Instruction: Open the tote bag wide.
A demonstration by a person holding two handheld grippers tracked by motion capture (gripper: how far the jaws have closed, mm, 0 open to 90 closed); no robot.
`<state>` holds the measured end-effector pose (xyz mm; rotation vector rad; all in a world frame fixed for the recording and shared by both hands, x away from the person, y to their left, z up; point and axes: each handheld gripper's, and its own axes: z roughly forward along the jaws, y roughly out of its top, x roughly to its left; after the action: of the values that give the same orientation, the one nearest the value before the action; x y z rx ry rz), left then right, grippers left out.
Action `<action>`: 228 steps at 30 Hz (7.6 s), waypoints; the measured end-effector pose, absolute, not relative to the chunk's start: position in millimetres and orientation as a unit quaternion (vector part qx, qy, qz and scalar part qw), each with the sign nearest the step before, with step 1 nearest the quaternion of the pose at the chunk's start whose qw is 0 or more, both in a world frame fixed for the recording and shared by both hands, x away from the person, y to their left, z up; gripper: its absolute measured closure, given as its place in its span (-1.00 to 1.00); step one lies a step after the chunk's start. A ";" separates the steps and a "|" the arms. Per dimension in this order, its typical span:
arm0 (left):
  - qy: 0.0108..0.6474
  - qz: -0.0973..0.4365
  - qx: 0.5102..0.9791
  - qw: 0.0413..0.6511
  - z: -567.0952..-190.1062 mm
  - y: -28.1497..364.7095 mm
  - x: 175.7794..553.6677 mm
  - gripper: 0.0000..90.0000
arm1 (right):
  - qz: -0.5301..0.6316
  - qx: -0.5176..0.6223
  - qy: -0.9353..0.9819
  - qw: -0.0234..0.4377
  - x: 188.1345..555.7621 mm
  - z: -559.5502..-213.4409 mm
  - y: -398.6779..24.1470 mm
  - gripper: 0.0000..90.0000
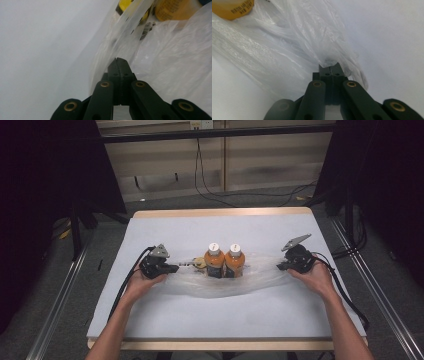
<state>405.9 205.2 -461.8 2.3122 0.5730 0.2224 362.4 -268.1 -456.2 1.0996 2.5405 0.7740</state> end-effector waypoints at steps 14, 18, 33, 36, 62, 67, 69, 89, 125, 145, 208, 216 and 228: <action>0.214 0.075 0.873 0.432 -441.3 197.5 396.2 1.00 | 0.345 0.374 0.852 0.124 351.9 -440.1 -268.0 1.00; 0.210 0.078 0.868 0.444 -436.0 196.8 391.9 1.00 | 0.373 0.365 0.844 0.123 350.5 -434.4 -268.7 1.00; 0.171 0.049 0.861 0.477 -427.2 168.1 364.8 1.00 | 0.414 0.329 0.842 0.106 345.7 -423.1 -239.1 1.00; 0.159 0.047 0.869 0.467 -431.9 154.5 359.5 1.00 | 0.415 0.322 0.845 0.102 344.9 -421.5 -231.7 1.00; 0.109 0.038 0.871 0.477 -430.6 80.0 346.9 1.00 | 0.414 0.295 0.857 0.089 364.6 -426.2 -186.4 1.00; 0.133 0.043 0.869 0.474 -437.8 82.0 354.4 1.00 | 0.403 0.296 0.862 0.080 370.8 -433.7 -182.6 1.00; 0.130 0.046 0.873 0.468 -439.9 81.2 355.7 1.00 | 0.398 0.297 0.864 0.081 373.5 -437.0 -181.1 1.00; 0.105 0.045 0.905 0.410 -469.6 65.5 344.9 1.00 | 0.376 0.311 0.871 0.060 398.2 -465.4 -168.6 1.00; 0.074 0.017 0.921 0.382 -480.3 57.4 325.7 1.00 | 0.355 0.341 0.866 0.086 429.7 -482.1 -154.2 1.00; 0.060 0.003 0.918 0.393 -481.9 56.3 318.7 1.00 | 0.361 0.378 0.847 0.092 449.6 -484.4 -146.6 1.00; 0.042 -0.031 0.913 0.404 -479.6 63.8 303.1 1.00 | 0.359 0.427 0.819 0.131 479.8 -483.1 -137.5 1.00; 0.058 -0.034 0.902 0.427 -471.6 66.8 304.3 1.00 | 0.389 0.409 0.816 0.128 461.5 -465.7 -141.6 1.00; 0.086 0.002 0.885 0.458 -460.3 77.2 308.4 0.98 | 0.426 0.385 0.808 0.132 430.0 -447.1 -161.4 1.00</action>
<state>308.4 77.2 -460.3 2.1798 0.2113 0.0042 430.0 -161.4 -447.1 1.1183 2.3454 1.2359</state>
